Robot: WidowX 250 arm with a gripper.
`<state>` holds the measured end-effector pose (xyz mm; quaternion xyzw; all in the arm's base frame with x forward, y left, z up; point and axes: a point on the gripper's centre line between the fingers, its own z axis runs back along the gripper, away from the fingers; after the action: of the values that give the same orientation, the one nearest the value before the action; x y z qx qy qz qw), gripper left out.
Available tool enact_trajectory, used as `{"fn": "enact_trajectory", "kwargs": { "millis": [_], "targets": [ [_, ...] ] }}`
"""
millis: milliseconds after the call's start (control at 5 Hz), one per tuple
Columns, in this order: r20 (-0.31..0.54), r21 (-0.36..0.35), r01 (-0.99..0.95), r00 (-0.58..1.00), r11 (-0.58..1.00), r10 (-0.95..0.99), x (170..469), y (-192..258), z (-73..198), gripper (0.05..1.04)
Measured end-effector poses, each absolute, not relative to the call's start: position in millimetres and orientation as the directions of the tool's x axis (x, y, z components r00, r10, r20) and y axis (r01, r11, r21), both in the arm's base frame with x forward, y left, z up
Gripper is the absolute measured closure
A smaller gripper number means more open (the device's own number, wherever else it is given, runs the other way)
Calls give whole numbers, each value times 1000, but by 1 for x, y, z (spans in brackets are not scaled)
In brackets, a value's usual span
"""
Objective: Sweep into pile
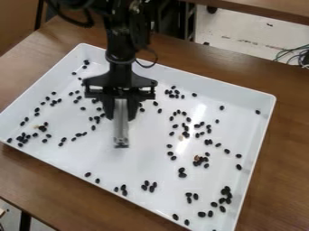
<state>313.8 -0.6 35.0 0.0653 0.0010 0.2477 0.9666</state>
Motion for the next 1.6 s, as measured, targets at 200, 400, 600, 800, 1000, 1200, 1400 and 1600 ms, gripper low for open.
{"fn": "enact_trajectory", "kwargs": {
  "millis": [200, 400, 600, 800, 1000, 1200, 1400, 1600],
  "targets": [
    [32, 180, -351, 936, 919, 351, 328, 36, 48, 719],
    [-12, 200, -258, 964, 945, 266, 327, 85, 33, 719],
    [-9, 185, -166, 985, 969, 170, 326, 126, 24, 719],
    [-42, 198, -101, 993, 975, 112, 329, 152, 11, 719],
    [-26, 196, -11, 1000, 981, 17, 338, 157, 5, 719],
    [-16, 206, 6, 1000, 979, -3, 345, 159, 1, 719],
    [36, 181, 72, 996, 981, -80, 344, 151, -5, 719],
    [70, 87, 120, 990, 989, -126, 346, 122, -9, 719]
  ]
}}
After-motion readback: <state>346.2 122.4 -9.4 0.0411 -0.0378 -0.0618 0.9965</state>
